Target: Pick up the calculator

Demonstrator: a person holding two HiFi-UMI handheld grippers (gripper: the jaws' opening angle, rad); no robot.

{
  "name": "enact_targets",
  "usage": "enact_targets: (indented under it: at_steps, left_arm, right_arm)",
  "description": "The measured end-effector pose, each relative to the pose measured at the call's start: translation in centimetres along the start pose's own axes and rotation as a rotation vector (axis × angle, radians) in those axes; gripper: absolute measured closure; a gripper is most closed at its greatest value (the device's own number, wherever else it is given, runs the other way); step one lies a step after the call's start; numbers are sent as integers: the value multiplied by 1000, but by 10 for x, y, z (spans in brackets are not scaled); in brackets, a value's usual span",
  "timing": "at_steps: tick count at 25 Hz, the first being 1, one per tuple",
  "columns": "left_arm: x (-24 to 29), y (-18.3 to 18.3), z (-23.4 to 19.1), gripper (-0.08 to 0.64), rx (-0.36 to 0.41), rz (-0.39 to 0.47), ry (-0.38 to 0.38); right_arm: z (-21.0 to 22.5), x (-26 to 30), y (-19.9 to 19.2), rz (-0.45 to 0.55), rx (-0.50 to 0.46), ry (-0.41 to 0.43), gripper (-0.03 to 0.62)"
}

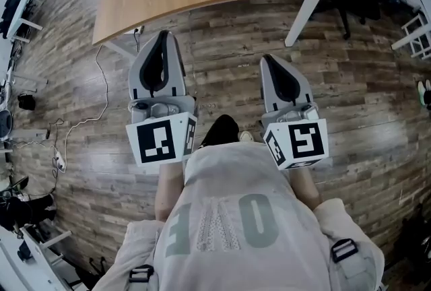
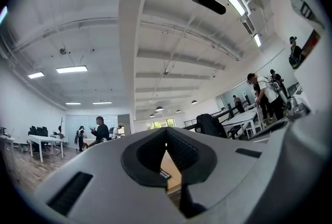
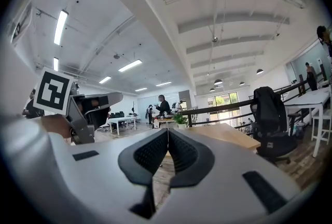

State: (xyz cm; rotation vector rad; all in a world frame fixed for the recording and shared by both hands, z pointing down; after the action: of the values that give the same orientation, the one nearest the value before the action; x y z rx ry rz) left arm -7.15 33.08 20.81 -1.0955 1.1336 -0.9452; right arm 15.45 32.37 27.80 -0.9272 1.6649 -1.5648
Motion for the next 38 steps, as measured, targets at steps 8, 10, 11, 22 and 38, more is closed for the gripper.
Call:
enact_targets:
  at_steps: [8, 10, 11, 22, 38]
  left_arm:
    - [35, -21, -8, 551, -43, 29, 2]
    - [49, -27, -13, 551, -54, 38, -2]
    - [55, -30, -16, 551, -59, 40, -5]
    - [132, -64, -70, 551, -104, 27, -12]
    - [320, -105, -201, 551, -172, 0, -68]
  right_arm:
    - [18, 28, 3, -1, -68, 3, 574]
    - [22, 39, 2, 3, -79, -10, 574]
    - [24, 44, 2, 2, -80, -17, 574]
    - [38, 140, -1, -3, -87, -51, 572]
    - [68, 348, 16, -104, -107, -124, 573]
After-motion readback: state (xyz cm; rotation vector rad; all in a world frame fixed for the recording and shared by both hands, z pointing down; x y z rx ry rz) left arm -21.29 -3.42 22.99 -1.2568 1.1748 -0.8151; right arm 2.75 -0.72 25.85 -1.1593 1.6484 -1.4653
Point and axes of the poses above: the fingertips, and each gripper's own axes: x forward along the fingers, z to its right, y out of its top, the point moved 10 cm from there along -x, backward along the fingers, and after that the axes turned 8 degrees about -x, right-handed, at the moved point
